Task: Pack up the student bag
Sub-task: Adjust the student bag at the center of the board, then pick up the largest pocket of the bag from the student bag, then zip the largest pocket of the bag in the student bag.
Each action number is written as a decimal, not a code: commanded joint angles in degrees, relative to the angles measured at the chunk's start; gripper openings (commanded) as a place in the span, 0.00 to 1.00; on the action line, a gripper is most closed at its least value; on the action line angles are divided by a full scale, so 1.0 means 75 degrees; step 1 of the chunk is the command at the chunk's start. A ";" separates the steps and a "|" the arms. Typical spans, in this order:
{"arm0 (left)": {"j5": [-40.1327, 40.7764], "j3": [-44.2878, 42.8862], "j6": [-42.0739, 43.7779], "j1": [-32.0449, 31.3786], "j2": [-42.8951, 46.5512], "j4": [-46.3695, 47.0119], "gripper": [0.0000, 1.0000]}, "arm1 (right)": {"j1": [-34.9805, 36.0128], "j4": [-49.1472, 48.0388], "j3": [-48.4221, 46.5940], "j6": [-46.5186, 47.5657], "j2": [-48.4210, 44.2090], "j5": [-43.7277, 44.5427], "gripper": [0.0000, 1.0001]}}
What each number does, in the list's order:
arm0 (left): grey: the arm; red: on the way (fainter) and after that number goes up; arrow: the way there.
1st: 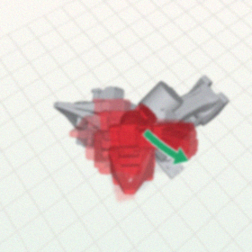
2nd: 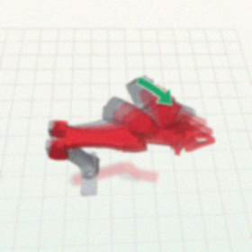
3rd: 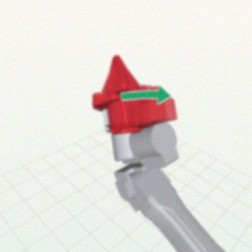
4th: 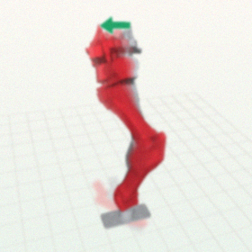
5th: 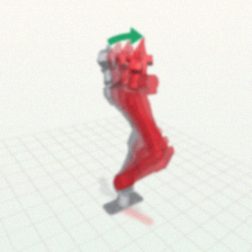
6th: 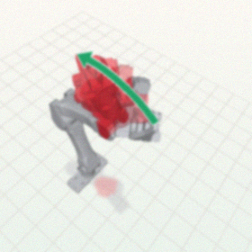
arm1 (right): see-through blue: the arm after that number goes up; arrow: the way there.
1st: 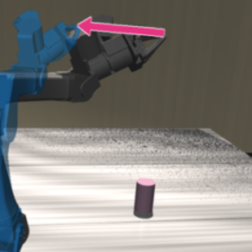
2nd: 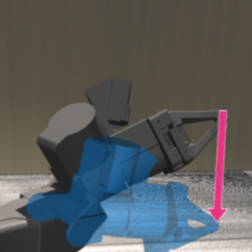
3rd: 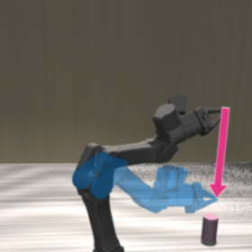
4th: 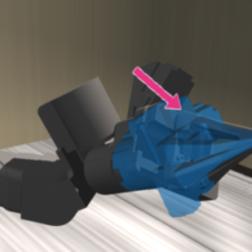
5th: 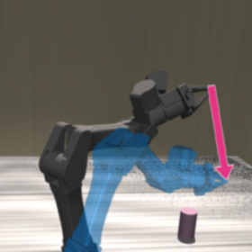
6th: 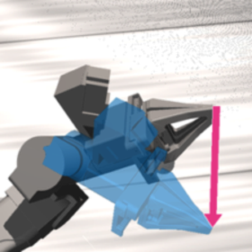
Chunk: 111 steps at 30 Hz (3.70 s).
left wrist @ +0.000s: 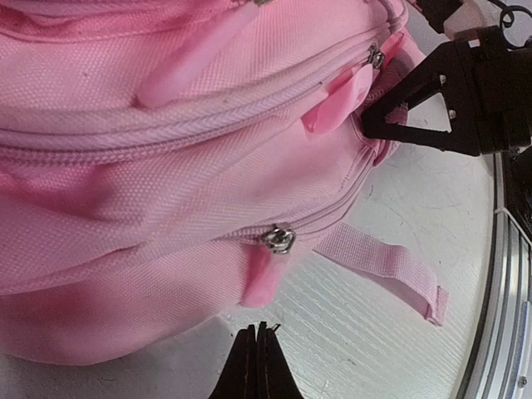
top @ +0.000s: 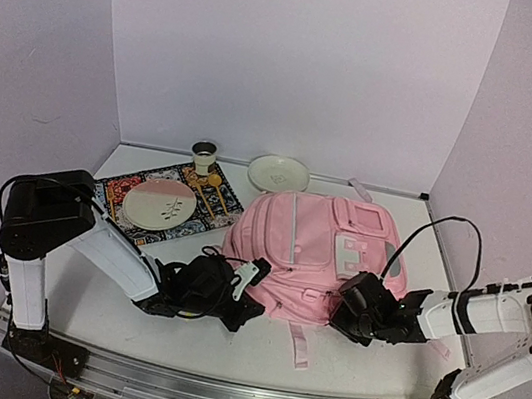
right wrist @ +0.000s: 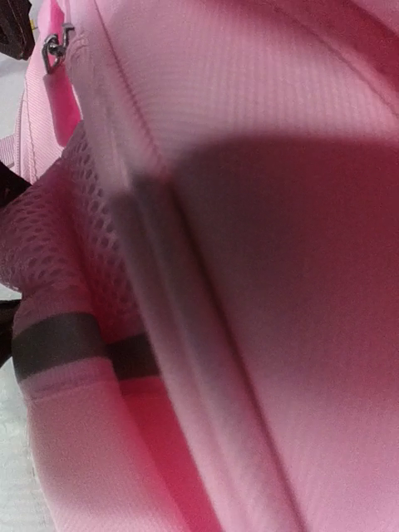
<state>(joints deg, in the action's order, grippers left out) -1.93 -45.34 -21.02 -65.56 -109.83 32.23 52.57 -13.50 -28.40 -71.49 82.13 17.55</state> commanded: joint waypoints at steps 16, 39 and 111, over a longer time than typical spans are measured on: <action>-0.0996 -0.1124 -0.0934 -0.0009 -0.0309 -0.0199 0.34 | -0.0781 0.0570 -0.0036 0.1413 -0.0903 -0.0367 0.06; -0.0692 -0.1430 -0.2245 -0.0036 -0.0940 -0.0210 0.49 | -0.0785 0.0322 -0.0278 0.1840 -0.1497 -0.0942 0.03; 0.4158 -0.0570 -0.0038 0.0178 0.0742 -0.2665 0.00 | -0.4042 0.2832 -0.0675 0.3275 -0.3347 0.0370 0.02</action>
<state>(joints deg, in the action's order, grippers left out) 22.23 -51.55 -23.54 -66.69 -107.04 19.63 27.13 3.51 -29.33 -51.10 56.93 12.58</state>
